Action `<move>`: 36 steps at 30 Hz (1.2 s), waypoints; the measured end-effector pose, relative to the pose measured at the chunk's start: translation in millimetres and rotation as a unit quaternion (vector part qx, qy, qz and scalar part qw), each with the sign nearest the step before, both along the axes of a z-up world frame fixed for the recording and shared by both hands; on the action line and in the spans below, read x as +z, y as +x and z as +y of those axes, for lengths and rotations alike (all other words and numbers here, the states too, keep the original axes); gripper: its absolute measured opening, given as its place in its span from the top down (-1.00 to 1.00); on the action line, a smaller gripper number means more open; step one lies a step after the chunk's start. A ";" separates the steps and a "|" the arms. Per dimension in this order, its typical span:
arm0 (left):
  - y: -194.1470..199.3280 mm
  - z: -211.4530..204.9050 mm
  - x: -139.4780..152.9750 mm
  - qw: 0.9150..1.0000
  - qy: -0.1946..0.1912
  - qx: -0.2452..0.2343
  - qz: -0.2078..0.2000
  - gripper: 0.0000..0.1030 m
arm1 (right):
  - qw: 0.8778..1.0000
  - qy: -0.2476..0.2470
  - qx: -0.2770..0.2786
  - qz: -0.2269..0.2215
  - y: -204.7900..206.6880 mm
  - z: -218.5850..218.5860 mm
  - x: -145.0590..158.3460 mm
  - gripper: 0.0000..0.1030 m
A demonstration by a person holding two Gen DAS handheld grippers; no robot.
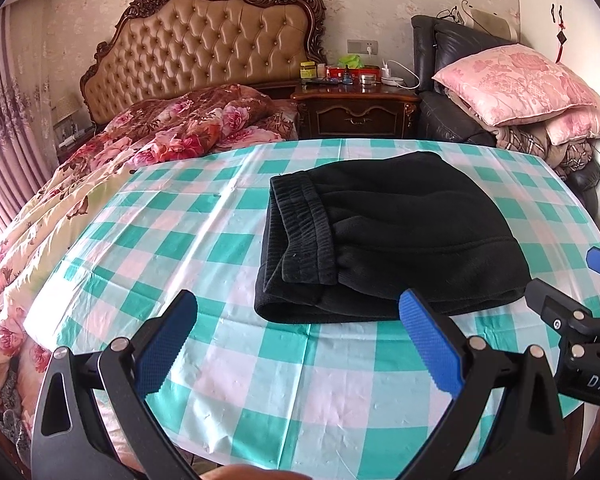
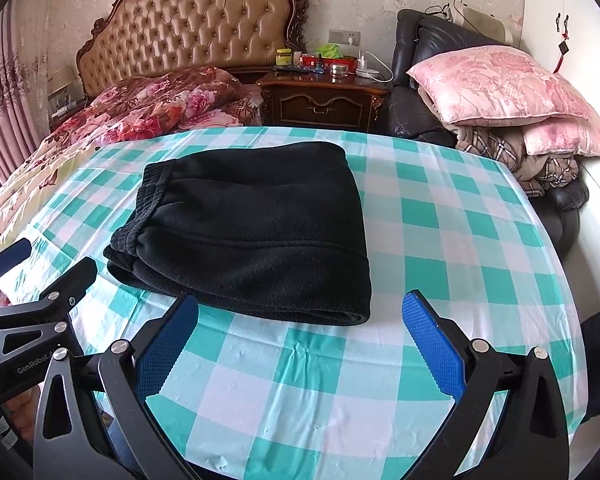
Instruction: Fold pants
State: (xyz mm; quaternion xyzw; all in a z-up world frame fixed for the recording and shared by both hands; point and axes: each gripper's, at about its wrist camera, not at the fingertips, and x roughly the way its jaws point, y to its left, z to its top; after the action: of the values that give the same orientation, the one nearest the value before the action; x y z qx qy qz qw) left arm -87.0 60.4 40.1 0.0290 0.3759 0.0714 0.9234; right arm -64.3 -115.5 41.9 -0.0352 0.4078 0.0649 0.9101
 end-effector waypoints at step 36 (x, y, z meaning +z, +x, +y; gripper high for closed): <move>1.4 6.5 -6.7 1.000 -0.013 -0.008 0.011 -0.97 | 1.000 0.006 0.000 0.001 -4.2 1.0 -2.1 -0.91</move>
State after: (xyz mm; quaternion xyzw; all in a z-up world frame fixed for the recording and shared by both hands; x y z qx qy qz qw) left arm -85.6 66.9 33.4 0.0209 0.3865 0.0593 0.9202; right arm -68.5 -114.5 39.8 -0.0298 0.4081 0.0669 0.9100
